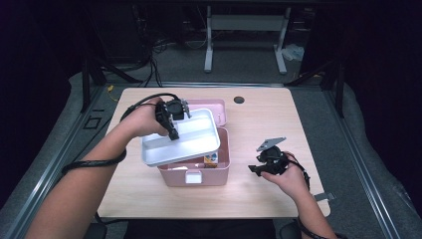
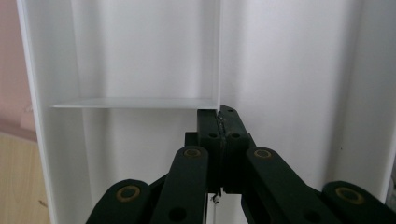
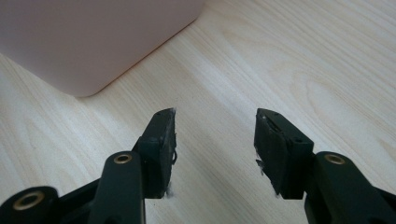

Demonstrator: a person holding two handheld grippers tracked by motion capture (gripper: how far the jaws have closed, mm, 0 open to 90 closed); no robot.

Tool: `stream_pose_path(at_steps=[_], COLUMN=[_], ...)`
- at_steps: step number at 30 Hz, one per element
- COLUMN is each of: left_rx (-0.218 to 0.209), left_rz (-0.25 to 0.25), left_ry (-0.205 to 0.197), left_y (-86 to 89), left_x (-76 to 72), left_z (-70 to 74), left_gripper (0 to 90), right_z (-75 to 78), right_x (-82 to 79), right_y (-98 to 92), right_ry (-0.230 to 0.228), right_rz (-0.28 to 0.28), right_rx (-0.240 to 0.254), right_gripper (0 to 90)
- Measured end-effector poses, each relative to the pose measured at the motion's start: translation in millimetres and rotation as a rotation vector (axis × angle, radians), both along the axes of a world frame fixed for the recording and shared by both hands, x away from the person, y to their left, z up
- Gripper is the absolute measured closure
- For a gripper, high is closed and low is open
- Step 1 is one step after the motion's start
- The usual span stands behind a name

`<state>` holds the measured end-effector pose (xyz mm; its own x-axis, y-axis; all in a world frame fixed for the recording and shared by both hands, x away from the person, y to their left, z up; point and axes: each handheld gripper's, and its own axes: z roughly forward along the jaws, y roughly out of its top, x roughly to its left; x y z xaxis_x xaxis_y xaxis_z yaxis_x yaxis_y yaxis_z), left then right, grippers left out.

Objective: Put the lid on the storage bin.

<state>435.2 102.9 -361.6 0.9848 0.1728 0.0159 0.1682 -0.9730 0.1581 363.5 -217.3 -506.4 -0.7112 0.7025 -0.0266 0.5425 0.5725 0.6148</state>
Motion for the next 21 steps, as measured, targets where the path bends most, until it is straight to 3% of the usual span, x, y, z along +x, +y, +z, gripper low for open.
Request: stream_pose_path(at_steps=[8, 14, 21], left_rx=[0.025, 0.027, 0.015], left_rz=[-0.102, -0.119, -0.124], left_ry=[-0.012, 0.012, 0.015], left_y=[-28.7, -32.5, -32.7], left_x=[0.0, 2.4, 3.6], left_z=[-14.3, -28.8, -33.7], left_gripper=[89.4, 89.4, 89.2], right_z=[-2.0, -1.1, -3.1], right_x=[-7.0, -11.4, -11.8], right_y=[-6.8, -13.9, -12.7], right_ry=[0.008, 0.018, 0.014], right_rz=[-0.022, -0.043, -0.049], right_rx=[0.001, -0.008, -0.002], right_gripper=[48.3, 48.4, 48.3])
